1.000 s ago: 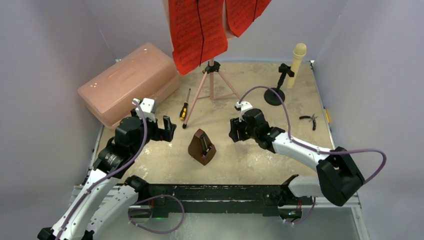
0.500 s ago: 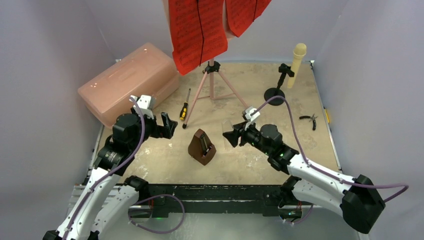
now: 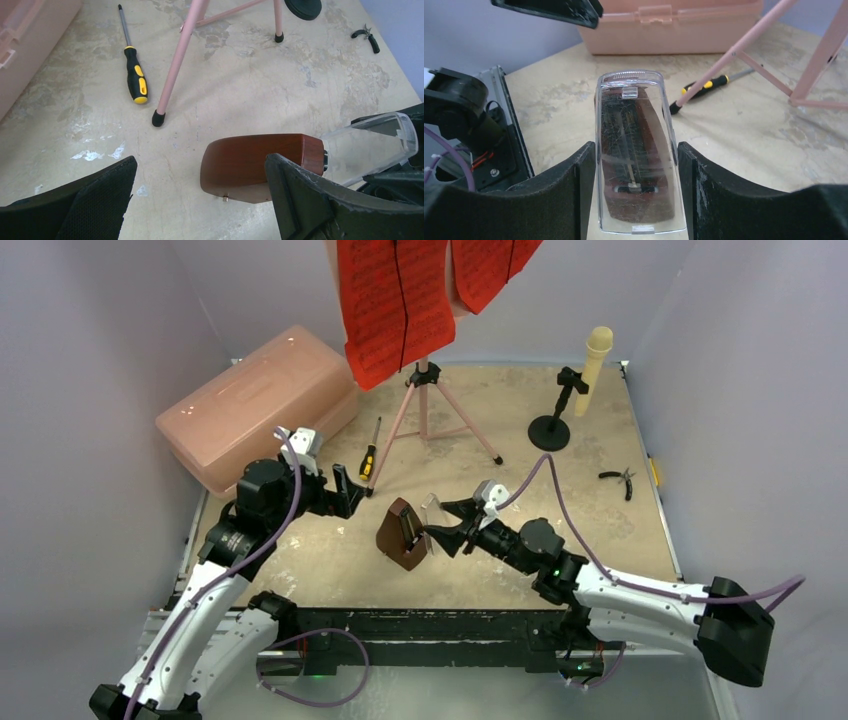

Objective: Pack up the instrument practice props

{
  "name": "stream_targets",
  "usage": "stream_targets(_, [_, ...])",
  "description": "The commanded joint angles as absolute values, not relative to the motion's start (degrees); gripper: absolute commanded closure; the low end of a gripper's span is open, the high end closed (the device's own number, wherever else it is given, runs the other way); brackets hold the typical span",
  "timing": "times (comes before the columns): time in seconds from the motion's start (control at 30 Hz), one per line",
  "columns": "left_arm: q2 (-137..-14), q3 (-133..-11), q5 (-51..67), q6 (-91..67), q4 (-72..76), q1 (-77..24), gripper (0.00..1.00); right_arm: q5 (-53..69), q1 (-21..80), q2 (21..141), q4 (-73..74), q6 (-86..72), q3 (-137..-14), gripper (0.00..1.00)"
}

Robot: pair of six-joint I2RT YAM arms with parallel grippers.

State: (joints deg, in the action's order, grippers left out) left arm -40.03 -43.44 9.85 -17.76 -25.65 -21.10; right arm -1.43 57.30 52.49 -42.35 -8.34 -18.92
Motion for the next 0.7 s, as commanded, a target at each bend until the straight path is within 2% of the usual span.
stream_targets(0.0, [-40.17,-42.96,13.33,-19.31,-22.05,-20.65,0.01,-5.60,59.25,53.86,-53.03,-5.63,-17.99,0.72])
stream_targets(0.3, [-40.01,-42.79,14.18,-18.59,-22.63,-19.80,0.01,-6.86,63.31,61.98,-68.47,-2.38,-15.80,0.74])
stream_targets(0.67, [-39.54,-42.34,15.52,-18.54,-22.45,-18.82,0.01,-5.94,65.81,80.46,-102.30,6.06,-10.67,0.76])
